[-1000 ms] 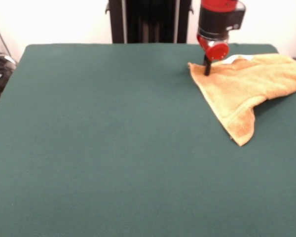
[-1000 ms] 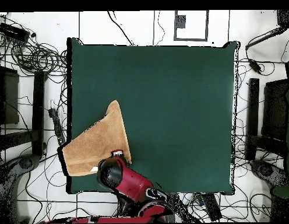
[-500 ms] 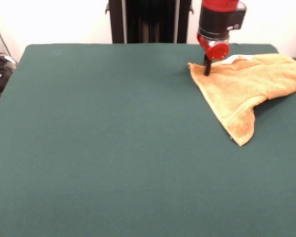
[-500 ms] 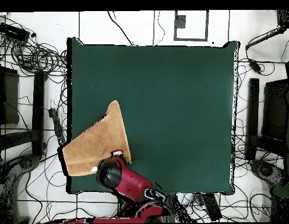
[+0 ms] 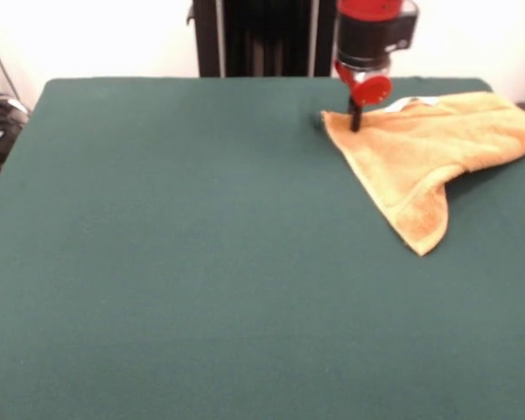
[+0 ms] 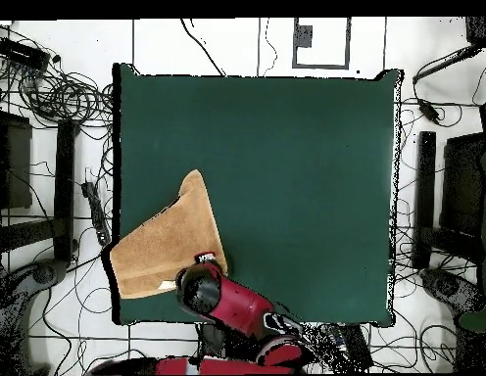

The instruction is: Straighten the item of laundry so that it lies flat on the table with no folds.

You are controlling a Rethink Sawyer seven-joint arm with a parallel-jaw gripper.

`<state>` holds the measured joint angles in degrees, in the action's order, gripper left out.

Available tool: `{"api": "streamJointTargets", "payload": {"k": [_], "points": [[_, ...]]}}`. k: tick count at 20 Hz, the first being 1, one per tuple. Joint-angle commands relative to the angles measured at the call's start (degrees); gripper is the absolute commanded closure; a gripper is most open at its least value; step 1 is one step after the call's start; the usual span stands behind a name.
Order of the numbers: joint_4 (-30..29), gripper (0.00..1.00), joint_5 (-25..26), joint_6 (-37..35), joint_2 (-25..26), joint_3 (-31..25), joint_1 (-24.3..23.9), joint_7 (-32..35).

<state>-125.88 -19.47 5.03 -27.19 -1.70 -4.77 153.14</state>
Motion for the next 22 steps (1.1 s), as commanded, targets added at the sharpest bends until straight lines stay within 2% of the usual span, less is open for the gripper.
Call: {"api": "streamJointTargets", "payload": {"k": [1,6,10,16,22], "points": [[3.60,1.00,6.61,-5.20,5.44,5.07,-6.52,-4.68],[0.97,1.00,11.92,-2.42,5.75,4.44,-9.29,-1.05],[0.00,1.00,15.77,-2.82,4.57,5.23,-11.30,-0.62],[0.48,1.00,19.45,-1.70,5.70,5.43,-13.15,0.91],[0.52,1.00,23.18,-3.59,4.27,6.58,-15.19,0.06]]}}
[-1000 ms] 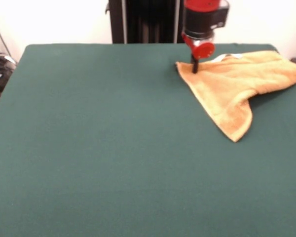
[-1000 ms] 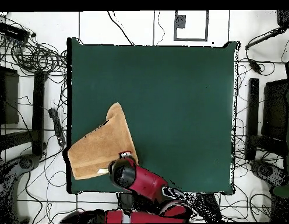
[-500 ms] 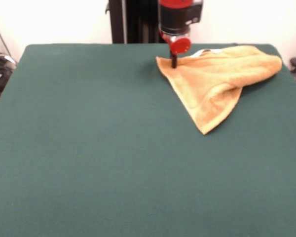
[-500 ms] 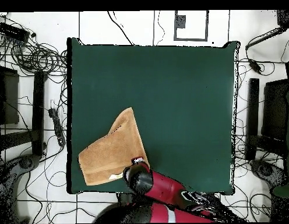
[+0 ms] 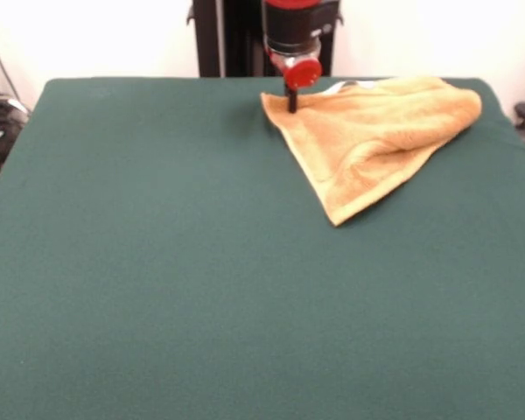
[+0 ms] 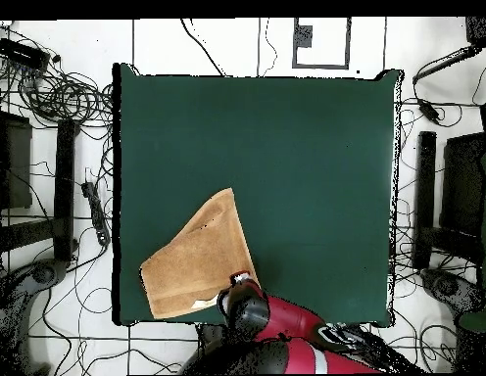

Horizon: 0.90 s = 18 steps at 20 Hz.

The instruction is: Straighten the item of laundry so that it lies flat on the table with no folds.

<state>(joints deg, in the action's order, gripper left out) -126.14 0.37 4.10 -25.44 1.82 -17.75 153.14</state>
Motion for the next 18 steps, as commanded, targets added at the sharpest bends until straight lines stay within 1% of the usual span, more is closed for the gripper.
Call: {"api": "streamJointTargets", "payload": {"k": [1,11,15,18], "points": [[0.77,1.00,3.94,-3.17,2.01,3.38,-2.56,-0.20],[2.55,1.00,11.71,-8.39,-2.08,5.37,-8.48,-3.83],[3.56,1.00,13.57,-8.96,-1.87,5.18,-9.58,-3.36],[4.18,1.00,14.10,-8.49,-0.95,4.82,-9.21,-1.83]]}}
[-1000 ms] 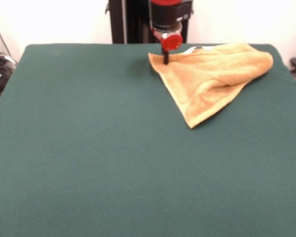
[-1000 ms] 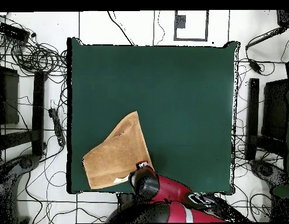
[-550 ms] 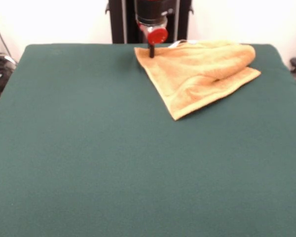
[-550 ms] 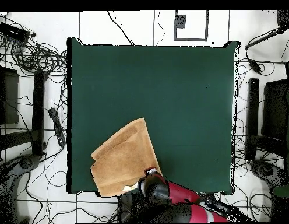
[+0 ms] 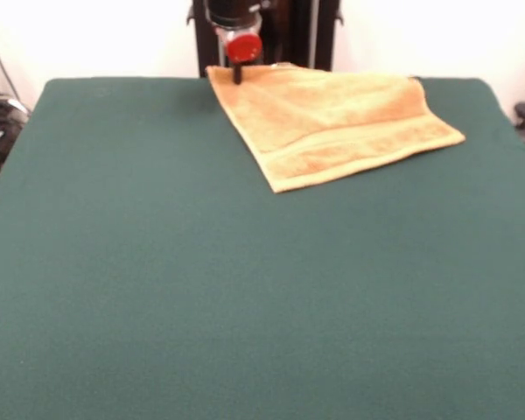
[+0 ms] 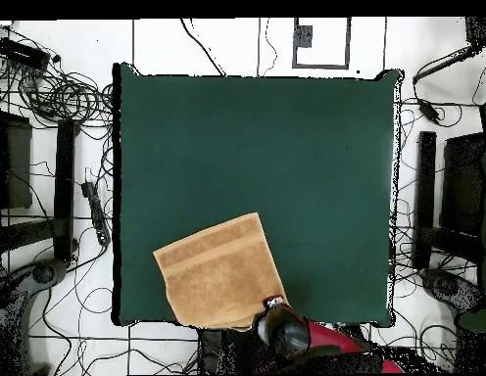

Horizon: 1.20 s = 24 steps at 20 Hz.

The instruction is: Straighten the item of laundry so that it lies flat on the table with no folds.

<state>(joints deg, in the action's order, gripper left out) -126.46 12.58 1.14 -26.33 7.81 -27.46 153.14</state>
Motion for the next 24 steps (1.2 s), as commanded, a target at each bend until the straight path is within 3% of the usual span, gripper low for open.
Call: {"api": "streamJointTargets", "payload": {"k": [1,3,4,7,12,20,24], "points": [[4.75,1.00,1.92,-5.12,0.47,-1.24,0.87,-1.28],[5.15,1.00,2.08,-4.79,1.04,-1.36,1.21,-0.60],[5.62,0.00,2.67,-4.54,1.22,-1.04,1.67,-0.51],[6.30,0.00,2.90,-2.83,2.01,0.09,2.64,-0.03],[8.95,0.00,4.17,-1.31,4.16,-2.75,0.74,-0.87],[14.10,0.00,5.91,-3.41,2.76,-1.08,3.83,-2.09],[13.52,0.00,2.12,-5.28,1.15,-3.36,5.61,1.76]]}}
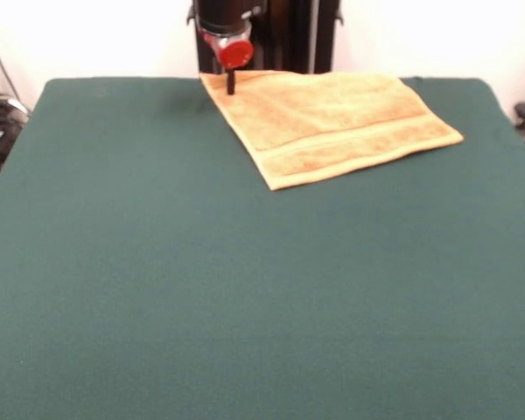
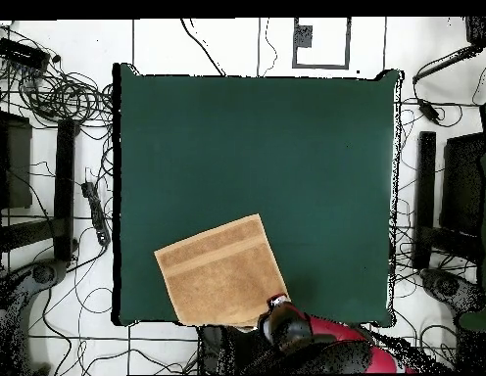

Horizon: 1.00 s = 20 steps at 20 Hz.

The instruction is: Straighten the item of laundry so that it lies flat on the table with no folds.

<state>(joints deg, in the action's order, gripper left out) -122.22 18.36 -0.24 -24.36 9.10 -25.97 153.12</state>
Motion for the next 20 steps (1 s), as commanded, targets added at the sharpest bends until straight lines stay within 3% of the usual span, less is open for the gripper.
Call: {"api": "streamJointTargets", "payload": {"k": [1,10,17,20], "points": [[9.81,0.00,-4.90,-3.02,-0.60,-4.47,5.38,3.18],[15.42,0.00,-11.88,-2.47,-0.42,-3.74,10.12,8.12],[17.22,0.00,-10.83,-16.97,-6.48,-4.58,9.11,1.08],[16.33,0.00,-9.93,-18.57,-7.61,-5.06,8.14,0.52]]}}
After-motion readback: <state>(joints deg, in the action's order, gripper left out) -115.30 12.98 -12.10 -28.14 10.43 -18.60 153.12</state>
